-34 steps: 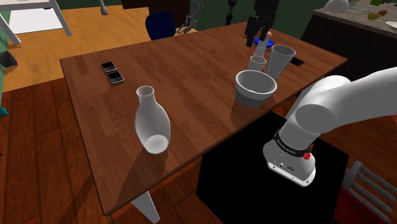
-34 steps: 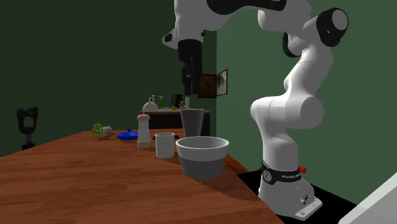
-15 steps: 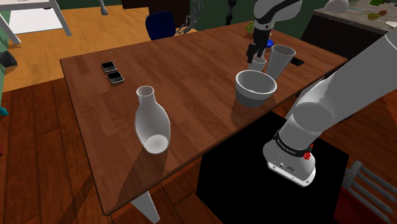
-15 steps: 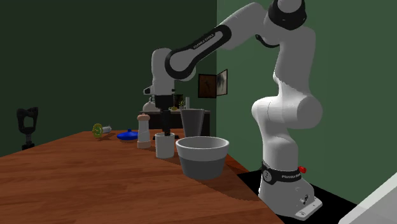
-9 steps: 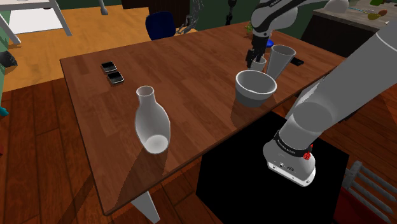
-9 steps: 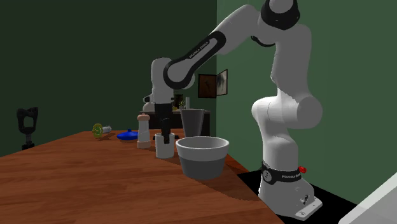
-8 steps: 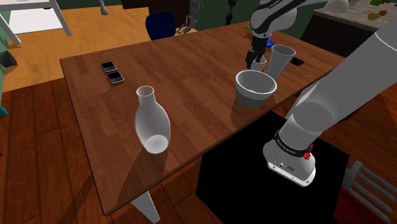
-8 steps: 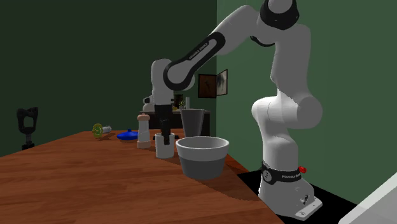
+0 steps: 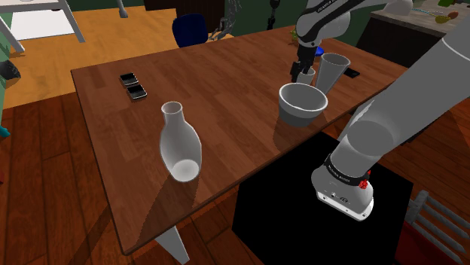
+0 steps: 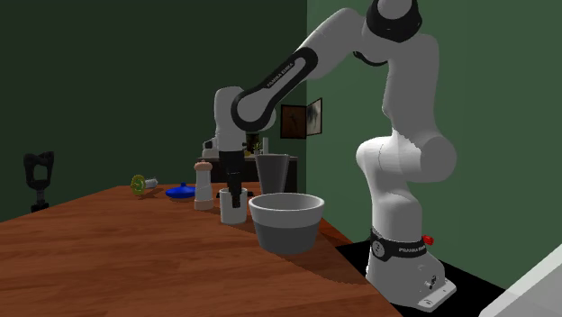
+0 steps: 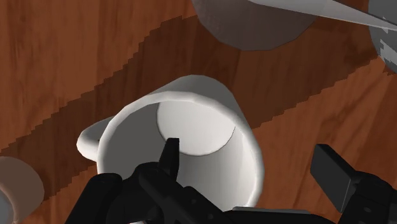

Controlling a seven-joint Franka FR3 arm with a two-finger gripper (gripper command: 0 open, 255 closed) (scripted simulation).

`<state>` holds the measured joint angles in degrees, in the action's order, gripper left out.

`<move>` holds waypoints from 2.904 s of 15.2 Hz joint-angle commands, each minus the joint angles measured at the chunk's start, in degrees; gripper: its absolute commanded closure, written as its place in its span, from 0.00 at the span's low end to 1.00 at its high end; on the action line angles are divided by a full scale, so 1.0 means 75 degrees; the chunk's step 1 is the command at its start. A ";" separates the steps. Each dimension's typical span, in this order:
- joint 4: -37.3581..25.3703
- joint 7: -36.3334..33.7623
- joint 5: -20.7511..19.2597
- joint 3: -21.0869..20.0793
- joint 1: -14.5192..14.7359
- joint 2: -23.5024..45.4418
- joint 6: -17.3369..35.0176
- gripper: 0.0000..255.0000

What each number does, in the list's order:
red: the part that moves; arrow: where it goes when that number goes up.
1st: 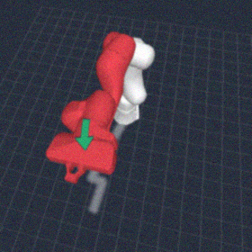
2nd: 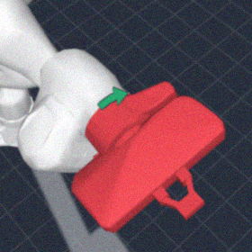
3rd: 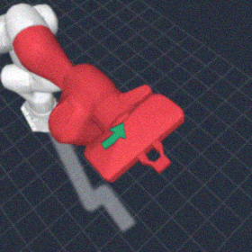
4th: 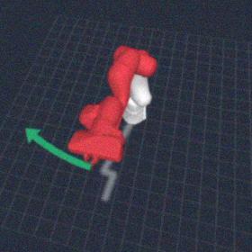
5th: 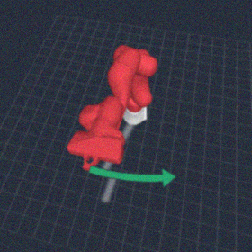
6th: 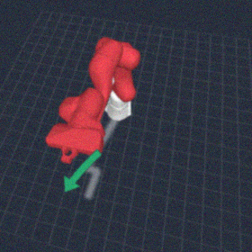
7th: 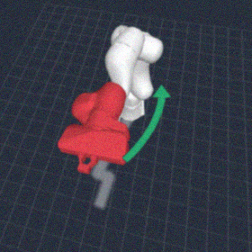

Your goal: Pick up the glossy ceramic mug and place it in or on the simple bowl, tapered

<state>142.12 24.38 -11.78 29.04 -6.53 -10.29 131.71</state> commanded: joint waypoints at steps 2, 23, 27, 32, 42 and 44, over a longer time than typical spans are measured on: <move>0.0000 0.0000 0.0000 0.0000 0.0000 0.0000 0.0000 1.00; -0.0701 -0.0124 -0.0176 -0.0236 -0.0042 -0.0837 -0.1500 1.00; -0.0970 -0.0133 -0.0187 -0.0307 -0.0042 -0.1019 -0.1944 1.00; -0.1340 -0.0131 -0.0183 -0.0392 -0.0036 -0.1199 -0.2488 1.00; -0.2190 -0.0092 -0.0136 -0.0543 -0.0008 -0.1409 -0.3543 1.00; -0.2366 -0.0080 -0.0123 -0.0568 0.0000 -0.1427 -0.3736 1.00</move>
<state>125.09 23.69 -12.75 24.84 -6.55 -20.96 104.43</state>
